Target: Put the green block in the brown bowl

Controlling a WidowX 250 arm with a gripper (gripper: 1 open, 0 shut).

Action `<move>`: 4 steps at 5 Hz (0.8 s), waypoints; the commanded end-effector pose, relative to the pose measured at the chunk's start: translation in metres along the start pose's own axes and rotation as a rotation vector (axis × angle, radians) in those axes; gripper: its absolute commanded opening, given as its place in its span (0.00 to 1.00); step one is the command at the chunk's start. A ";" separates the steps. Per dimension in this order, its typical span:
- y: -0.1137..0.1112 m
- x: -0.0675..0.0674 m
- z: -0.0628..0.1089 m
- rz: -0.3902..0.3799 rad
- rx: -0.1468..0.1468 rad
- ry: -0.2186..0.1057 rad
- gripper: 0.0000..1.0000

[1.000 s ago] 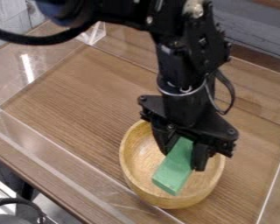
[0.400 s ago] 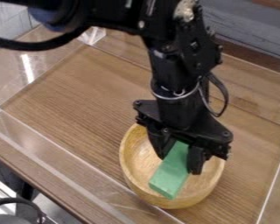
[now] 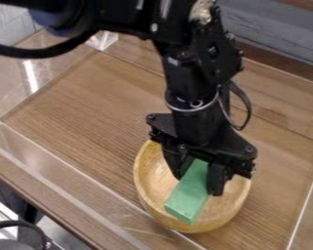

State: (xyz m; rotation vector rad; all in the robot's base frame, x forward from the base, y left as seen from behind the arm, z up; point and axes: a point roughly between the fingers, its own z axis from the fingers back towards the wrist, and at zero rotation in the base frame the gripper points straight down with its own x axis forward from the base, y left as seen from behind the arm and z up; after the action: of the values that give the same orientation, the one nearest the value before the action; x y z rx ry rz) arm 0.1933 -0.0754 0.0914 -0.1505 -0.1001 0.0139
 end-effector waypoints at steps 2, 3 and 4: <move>0.001 0.004 0.004 0.023 -0.024 -0.020 0.00; 0.002 0.004 0.002 0.031 -0.029 -0.014 0.00; 0.002 0.004 0.001 0.039 -0.035 -0.007 0.00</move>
State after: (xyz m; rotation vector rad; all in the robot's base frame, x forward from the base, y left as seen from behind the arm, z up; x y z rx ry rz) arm 0.1914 -0.0740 0.0868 -0.1799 -0.0766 0.0448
